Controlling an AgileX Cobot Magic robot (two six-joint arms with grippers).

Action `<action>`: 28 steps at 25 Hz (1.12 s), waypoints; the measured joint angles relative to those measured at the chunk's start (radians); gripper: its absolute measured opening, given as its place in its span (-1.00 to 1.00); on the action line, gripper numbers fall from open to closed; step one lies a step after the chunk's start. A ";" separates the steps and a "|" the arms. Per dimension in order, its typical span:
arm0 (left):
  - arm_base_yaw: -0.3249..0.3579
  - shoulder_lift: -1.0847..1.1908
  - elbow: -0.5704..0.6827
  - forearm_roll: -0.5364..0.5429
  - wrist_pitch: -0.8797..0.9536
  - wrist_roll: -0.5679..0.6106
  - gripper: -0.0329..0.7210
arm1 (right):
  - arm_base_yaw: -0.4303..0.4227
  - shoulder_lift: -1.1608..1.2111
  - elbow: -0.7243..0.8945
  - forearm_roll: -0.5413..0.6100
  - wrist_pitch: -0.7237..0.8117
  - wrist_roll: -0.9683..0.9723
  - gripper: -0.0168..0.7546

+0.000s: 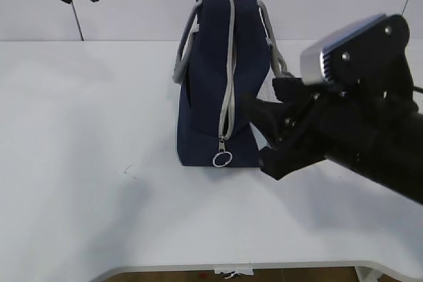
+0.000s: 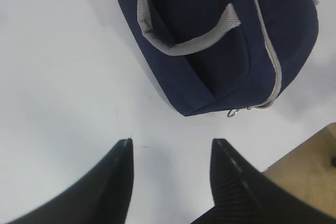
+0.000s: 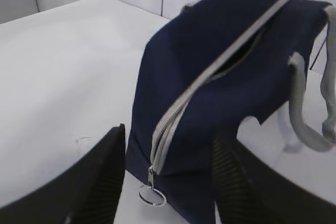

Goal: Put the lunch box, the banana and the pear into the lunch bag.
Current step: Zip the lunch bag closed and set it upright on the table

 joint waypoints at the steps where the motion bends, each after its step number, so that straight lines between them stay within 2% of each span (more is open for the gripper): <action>1: 0.000 0.000 0.000 0.000 0.000 0.000 0.05 | 0.000 0.018 0.019 0.000 -0.046 0.017 0.09; 9: 0.000 0.000 0.000 0.002 0.000 0.000 0.05 | 0.000 0.207 0.051 -0.111 -0.184 0.223 0.09; 14: 0.000 0.000 0.000 0.002 0.000 0.000 0.05 | 0.000 0.284 0.051 -0.163 -0.270 0.267 0.09; 18: 0.000 0.000 0.000 0.002 0.000 0.000 0.05 | 0.000 0.312 0.053 -0.224 -0.279 0.314 0.09; 24: 0.000 0.000 0.000 0.002 0.000 -0.001 0.05 | 0.000 0.371 0.053 -0.235 -0.281 0.329 0.09; 28: 0.000 0.000 0.000 0.002 0.000 -0.001 0.05 | 0.000 0.413 0.053 -0.163 -0.286 0.330 0.09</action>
